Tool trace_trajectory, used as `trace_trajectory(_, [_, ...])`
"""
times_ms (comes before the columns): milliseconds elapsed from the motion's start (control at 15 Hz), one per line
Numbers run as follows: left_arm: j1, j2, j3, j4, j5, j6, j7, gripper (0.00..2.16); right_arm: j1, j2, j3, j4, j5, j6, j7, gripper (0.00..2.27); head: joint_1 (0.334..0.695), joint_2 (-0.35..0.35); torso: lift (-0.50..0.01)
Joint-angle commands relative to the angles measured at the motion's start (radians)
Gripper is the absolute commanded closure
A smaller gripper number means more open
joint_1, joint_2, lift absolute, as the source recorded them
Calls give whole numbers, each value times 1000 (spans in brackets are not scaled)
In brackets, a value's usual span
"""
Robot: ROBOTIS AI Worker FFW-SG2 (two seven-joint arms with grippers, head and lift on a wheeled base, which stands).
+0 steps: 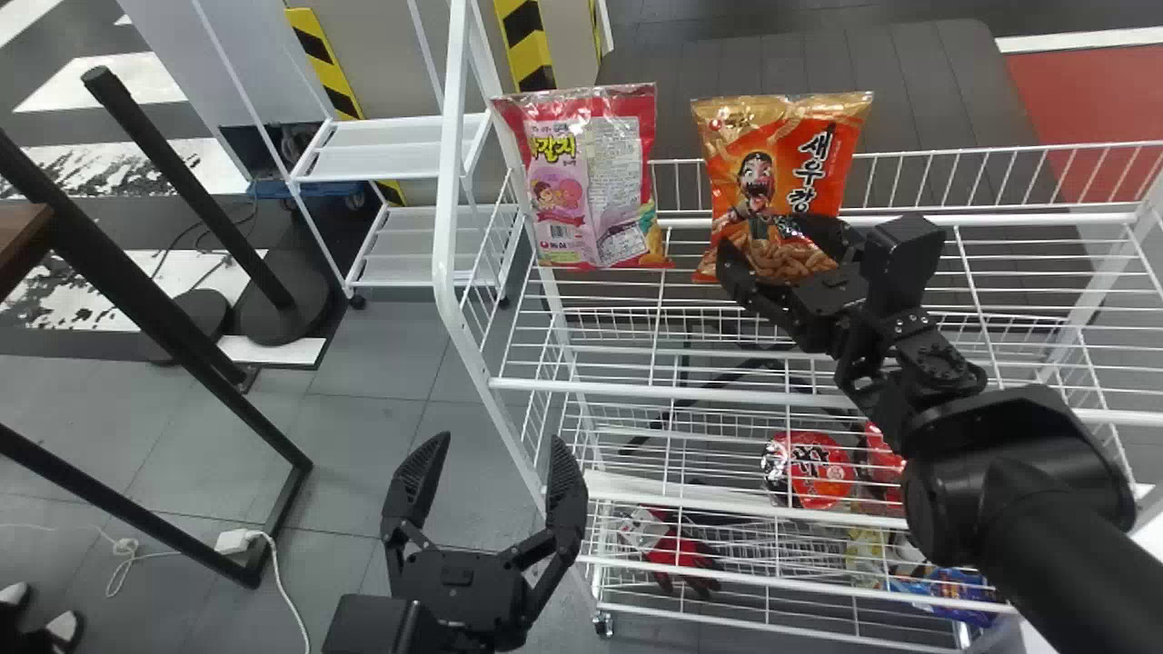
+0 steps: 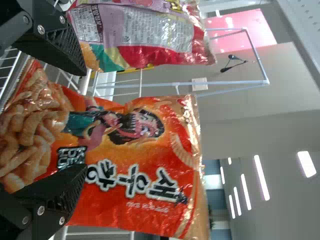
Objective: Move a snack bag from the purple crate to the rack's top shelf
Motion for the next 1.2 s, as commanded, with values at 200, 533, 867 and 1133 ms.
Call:
trace_trajectory(200, [1,3,12,-5,14,0,-10,80,62,1,-10,-127,17,-61,6,154,695,238,1])
trace_trajectory(533, [6,3,26,-23,31,22,-47,110,292,1,-16,-598,61,80,-71,157,695,287,1])
trace_trajectory(867, [-49,-1,22,-1,42,83,-58,107,322,-23,-97,-664,69,138,-97,161,695,271,1])
trace_trajectory(1133, [-54,2,23,12,54,86,-71,100,429,-48,-154,-744,89,74,-103,167,695,228,1])
